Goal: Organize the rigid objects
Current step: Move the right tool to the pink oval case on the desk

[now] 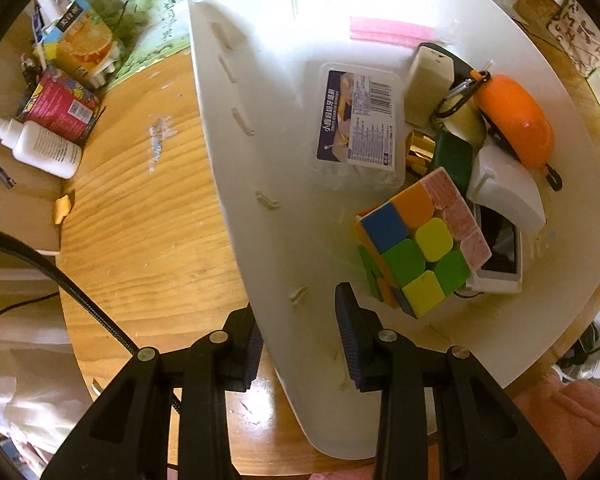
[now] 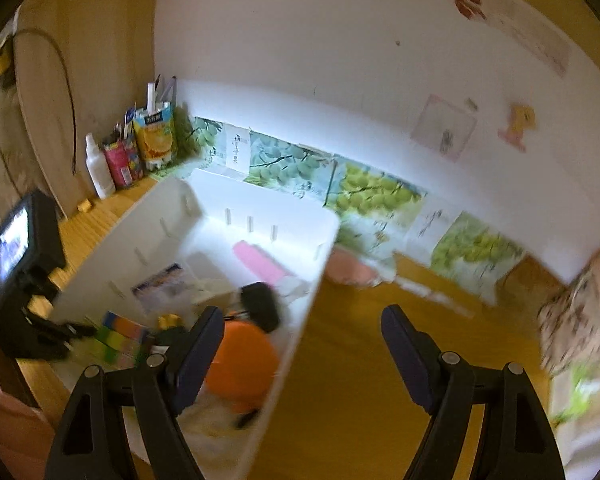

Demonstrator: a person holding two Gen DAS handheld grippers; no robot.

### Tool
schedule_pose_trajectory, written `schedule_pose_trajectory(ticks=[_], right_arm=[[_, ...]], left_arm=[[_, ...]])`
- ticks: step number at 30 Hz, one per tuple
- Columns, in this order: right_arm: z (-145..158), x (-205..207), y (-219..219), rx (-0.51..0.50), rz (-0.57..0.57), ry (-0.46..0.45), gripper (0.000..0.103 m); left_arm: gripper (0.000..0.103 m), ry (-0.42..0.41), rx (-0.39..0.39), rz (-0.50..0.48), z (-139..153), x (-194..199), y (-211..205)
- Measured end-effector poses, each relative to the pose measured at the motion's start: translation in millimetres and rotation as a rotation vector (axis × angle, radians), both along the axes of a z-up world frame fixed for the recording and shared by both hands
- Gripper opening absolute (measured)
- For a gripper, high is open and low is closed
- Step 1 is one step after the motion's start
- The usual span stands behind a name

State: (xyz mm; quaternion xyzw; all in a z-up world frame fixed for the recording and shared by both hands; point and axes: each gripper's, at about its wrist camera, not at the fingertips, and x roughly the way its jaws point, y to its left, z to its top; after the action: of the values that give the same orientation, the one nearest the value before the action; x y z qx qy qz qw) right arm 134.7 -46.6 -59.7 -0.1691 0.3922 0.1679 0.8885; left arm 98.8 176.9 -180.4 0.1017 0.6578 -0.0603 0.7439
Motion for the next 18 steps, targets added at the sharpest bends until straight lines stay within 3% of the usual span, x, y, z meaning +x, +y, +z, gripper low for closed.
schedule_pose_trajectory(ticks=[10, 18], right_arm=[[-0.5, 52.5, -38.7, -0.142, 0.291, -0.028, 0.081], [-43.9, 110.9, -48.1, -0.198, 0.441, 0.002, 0.081]], left_arm=[[0.037, -0.034, 0.024, 0.085, 5.8, 1.3, -7.3], [0.037, -0.077, 0.027, 0.133, 11.1, -3.7, -5.3]])
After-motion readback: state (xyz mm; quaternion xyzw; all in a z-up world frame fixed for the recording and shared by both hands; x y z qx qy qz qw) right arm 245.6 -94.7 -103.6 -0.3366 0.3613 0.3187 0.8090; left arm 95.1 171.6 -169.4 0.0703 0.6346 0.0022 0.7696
